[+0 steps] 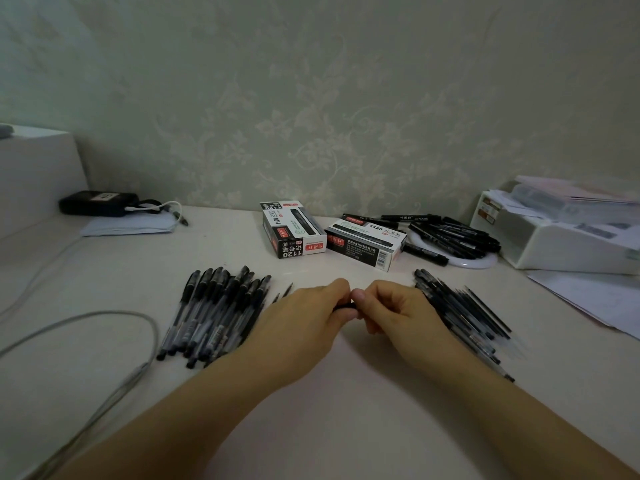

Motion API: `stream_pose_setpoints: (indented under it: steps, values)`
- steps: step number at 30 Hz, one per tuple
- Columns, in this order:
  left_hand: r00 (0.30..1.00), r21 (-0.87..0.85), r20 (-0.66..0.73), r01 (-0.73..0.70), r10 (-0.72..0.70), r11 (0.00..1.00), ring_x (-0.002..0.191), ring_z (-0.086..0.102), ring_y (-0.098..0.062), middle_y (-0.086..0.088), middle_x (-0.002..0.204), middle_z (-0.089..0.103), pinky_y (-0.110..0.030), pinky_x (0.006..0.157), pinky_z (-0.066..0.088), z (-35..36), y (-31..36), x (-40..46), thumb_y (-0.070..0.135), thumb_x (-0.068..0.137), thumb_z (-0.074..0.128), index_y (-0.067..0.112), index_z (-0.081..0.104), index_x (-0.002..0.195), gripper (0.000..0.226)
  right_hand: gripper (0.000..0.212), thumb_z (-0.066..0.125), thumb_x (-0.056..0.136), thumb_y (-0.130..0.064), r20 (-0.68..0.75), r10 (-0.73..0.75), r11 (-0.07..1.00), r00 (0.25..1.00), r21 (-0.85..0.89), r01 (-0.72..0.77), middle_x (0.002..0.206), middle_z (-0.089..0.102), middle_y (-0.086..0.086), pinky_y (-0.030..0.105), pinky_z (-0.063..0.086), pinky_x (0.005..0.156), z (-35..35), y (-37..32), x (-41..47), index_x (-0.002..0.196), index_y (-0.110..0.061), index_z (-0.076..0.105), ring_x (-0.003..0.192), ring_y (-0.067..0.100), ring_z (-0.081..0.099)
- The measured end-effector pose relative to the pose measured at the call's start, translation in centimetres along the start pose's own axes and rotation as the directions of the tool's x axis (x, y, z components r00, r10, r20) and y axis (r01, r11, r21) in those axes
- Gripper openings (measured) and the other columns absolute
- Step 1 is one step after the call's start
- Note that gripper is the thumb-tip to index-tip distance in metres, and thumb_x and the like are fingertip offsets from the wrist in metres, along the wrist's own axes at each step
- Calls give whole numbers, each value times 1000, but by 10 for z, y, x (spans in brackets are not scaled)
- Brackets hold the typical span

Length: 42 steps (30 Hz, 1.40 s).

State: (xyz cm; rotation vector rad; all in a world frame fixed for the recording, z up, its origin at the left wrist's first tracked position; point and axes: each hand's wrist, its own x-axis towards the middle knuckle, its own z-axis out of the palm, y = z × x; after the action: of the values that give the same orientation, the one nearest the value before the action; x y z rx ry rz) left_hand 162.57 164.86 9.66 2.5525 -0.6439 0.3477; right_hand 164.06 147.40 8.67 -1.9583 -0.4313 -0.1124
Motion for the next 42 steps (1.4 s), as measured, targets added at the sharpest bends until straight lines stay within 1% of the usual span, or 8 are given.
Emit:
stream_pose_setpoints:
  steps: [6, 11, 17, 22, 26, 32, 37, 42]
  values:
    - [997, -7, 75, 8, -8, 1000, 60, 44, -5, 14, 64, 45, -28, 56, 35, -1, -6, -1, 41, 101, 36, 36, 43, 87, 17, 37, 57, 85, -52, 34, -14, 1000, 999, -11, 15, 59, 61, -5, 16, 37, 51, -2, 0, -2, 77, -17, 69, 51, 4, 45]
    - [996, -176, 91, 39, -23, 984, 57, 47, -5, 8, 63, 51, -30, 58, 43, 0, -11, -1, 42, 100, 37, 29, 57, 88, 27, 35, 61, 83, -55, 65, -34, 999, 997, 2, 34, 68, 66, 1, 41, 50, 65, -6, 3, -1, 80, -21, 70, 64, 27, 56]
    - [999, -230, 35, 15, -7, 973, 58, 50, -6, 5, 71, 58, -24, 52, 40, 3, -12, -2, 48, 91, 55, 31, 38, 93, 23, 10, 71, 84, -34, 72, -30, 993, 997, 115, 21, 75, 72, 0, 17, 52, 70, -9, 2, 1, 84, -24, 73, 71, 8, 65]
    - [1000, -189, -9, -10, 8, 982, 67, 50, -9, 8, 77, 55, -32, 61, 47, 2, -12, -2, 40, 94, 54, 32, 39, 87, 18, 10, 74, 86, -16, 46, -33, 993, 998, 111, 28, 85, 72, 6, 31, 53, 78, -9, 3, 1, 87, -26, 74, 83, 31, 65]
    - [1000, -188, -28, -9, 3, 982, 70, 51, -8, 8, 77, 55, -36, 65, 48, 2, -13, -2, 38, 96, 52, 27, 48, 88, 14, 17, 76, 84, -9, 34, -30, 989, 999, 143, 25, 91, 74, 6, 31, 56, 81, -9, 4, 1, 89, -24, 74, 89, 27, 70]
    - [999, -178, -49, -15, 6, 984, 69, 51, -5, 13, 74, 54, -29, 62, 45, 3, -13, -1, 38, 96, 50, 27, 51, 88, 14, 19, 72, 79, -42, -14, 25, 989, 1000, 146, -23, 85, 75, -3, 17, 54, 72, -8, 3, 2, 90, -28, 74, 76, 7, 68]
    - [999, -155, -43, -6, -1, 988, 70, 51, -5, 10, 76, 55, -33, 64, 48, 4, -15, -1, 41, 97, 47, 28, 51, 90, 16, 3, 72, 87, -22, 11, 34, 988, 999, 149, -35, 77, 74, -1, 11, 48, 64, -9, 6, 3, 85, -24, 74, 70, 4, 66]
    - [998, -157, -54, 1, -9, 988, 70, 52, -6, 9, 75, 57, -38, 65, 48, 3, -15, -1, 41, 97, 46, 28, 52, 89, 17, 15, 75, 85, -20, 41, 16, 984, 999, 176, -23, 92, 74, -4, 19, 52, 72, -9, 6, 4, 94, -32, 73, 84, 12, 68]
